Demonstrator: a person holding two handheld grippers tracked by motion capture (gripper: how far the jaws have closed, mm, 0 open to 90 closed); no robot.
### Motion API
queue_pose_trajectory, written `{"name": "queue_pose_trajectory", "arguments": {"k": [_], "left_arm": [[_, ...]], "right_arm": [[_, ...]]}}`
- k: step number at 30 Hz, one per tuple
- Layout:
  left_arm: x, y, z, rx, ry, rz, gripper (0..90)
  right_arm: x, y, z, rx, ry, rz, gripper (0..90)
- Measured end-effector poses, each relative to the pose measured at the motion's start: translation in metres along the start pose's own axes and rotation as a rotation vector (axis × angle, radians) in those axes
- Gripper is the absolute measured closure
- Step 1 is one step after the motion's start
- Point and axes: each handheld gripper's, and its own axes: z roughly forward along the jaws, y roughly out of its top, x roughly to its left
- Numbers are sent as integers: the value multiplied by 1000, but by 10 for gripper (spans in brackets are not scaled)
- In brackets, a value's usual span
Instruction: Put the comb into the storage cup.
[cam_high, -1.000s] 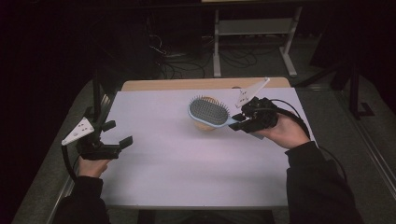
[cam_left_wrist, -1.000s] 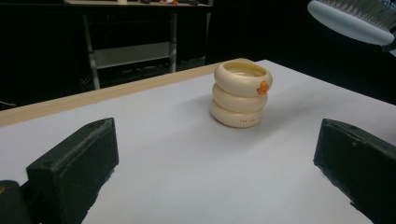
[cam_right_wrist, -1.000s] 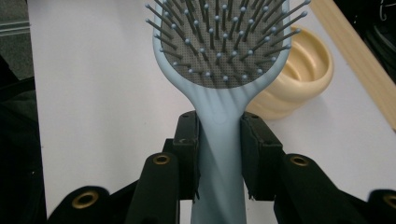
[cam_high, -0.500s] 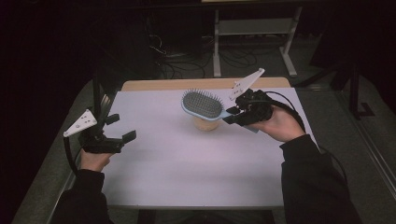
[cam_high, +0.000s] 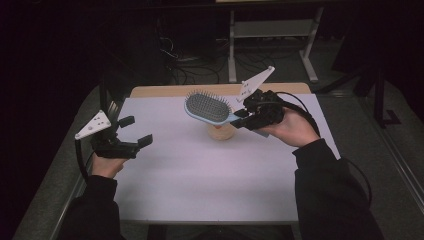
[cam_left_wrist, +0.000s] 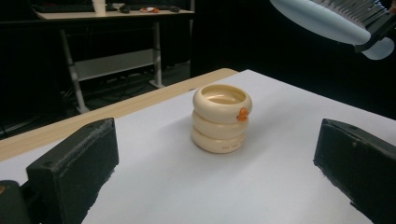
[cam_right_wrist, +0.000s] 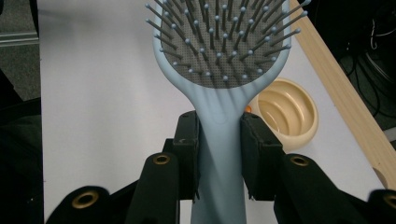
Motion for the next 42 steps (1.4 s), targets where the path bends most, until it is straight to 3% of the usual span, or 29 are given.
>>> {"name": "queue_pose_trajectory", "arguments": {"k": [10,21,42], "left_arm": [[-6,10,14,3,-36,0,0],[-6,22,21,-17,-61,-37,0],[-22,52,51,4,-113,-14,0]], "right_arm": [[-1,13,3,-6,0,-12,684],[-5,21,10,-18,-11,-12,684],[-9,29,21,-42,-17,-3,684]]}}
